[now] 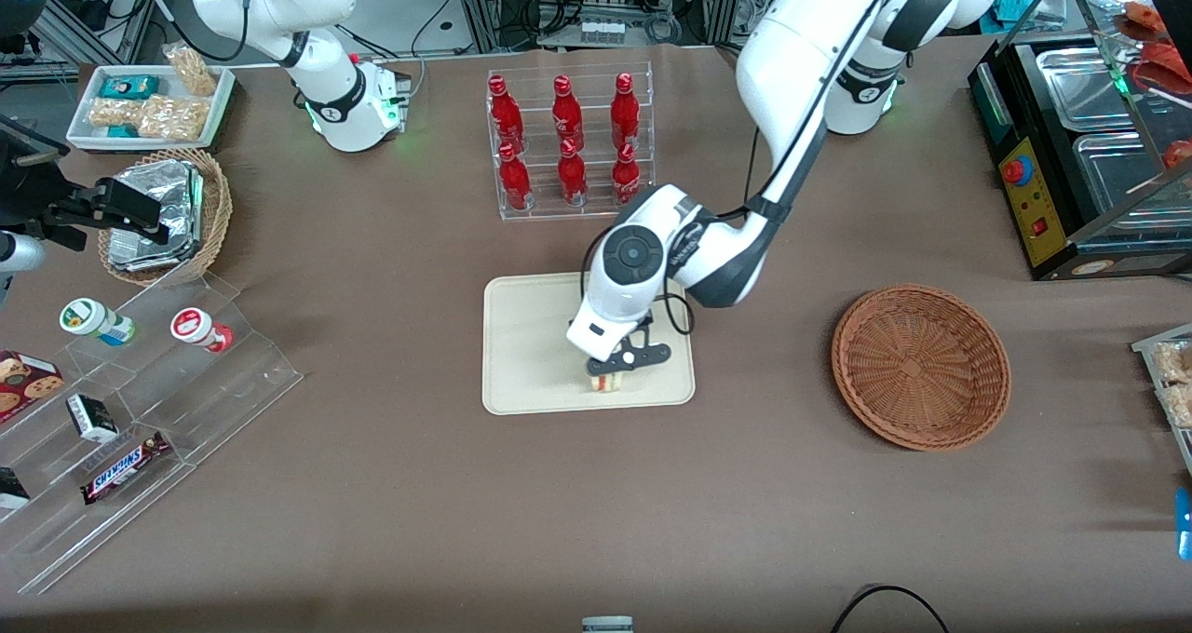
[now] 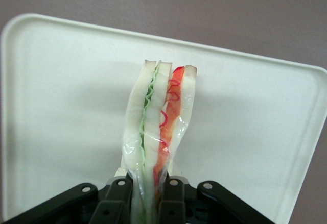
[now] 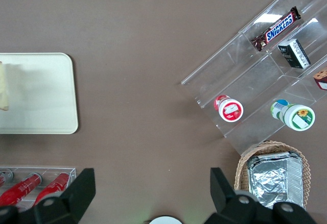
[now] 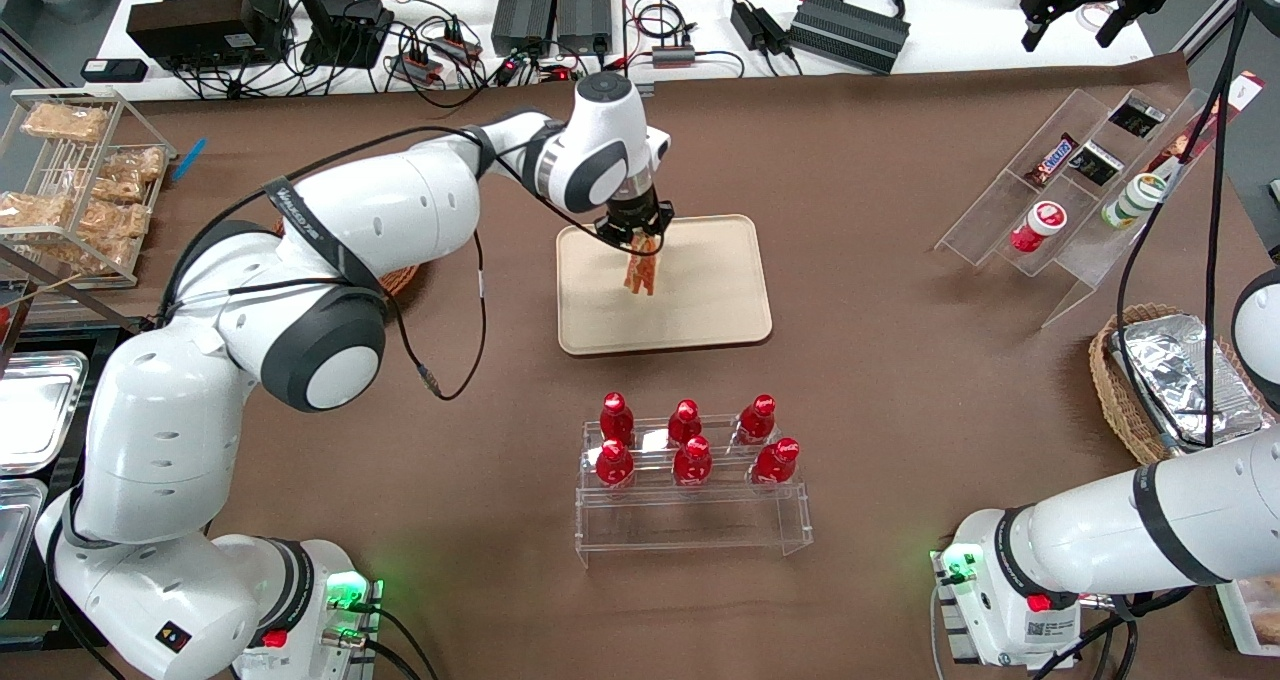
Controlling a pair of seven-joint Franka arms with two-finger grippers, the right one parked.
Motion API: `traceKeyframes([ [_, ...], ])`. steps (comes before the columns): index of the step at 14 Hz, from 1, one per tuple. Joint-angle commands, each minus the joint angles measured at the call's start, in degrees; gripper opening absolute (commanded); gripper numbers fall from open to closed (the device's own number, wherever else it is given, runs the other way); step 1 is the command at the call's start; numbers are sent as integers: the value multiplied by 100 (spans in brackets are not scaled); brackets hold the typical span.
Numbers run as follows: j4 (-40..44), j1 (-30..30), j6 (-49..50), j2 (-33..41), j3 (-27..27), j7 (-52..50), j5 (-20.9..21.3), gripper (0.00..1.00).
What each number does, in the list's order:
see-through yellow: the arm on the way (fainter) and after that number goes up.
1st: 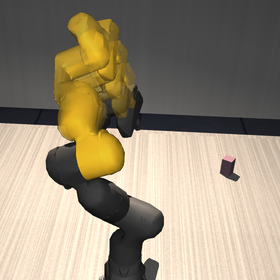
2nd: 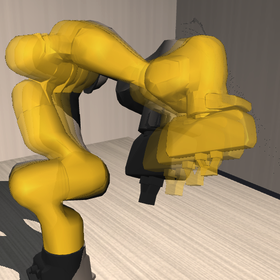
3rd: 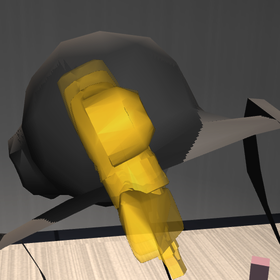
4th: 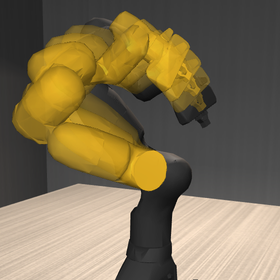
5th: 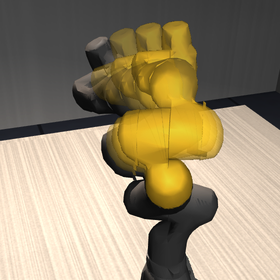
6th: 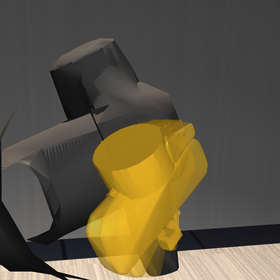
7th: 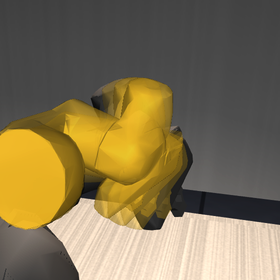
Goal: Place sandwich from basket to tray
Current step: 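Lower the sandwich onto the cream tray and open the left gripper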
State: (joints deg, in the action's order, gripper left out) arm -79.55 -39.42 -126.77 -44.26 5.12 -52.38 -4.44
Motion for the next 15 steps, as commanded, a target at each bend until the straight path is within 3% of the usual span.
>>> traceKeyframes([
  [1, 185, -179, -304, -276, -37, -53, -31, 10],
  [5, 185, -268, -358, -347, -37, -61, -22, 16],
  [6, 185, -268, -358, -338, -37, -53, -48, 32],
  [7, 176, -241, -358, -329, -37, -18, -57, 97],
  [11, 159, -215, -183, -57, -46, -114, -49, 100],
  [15, 176, -136, 1150, 653, -186, -1, 48, 100],
])
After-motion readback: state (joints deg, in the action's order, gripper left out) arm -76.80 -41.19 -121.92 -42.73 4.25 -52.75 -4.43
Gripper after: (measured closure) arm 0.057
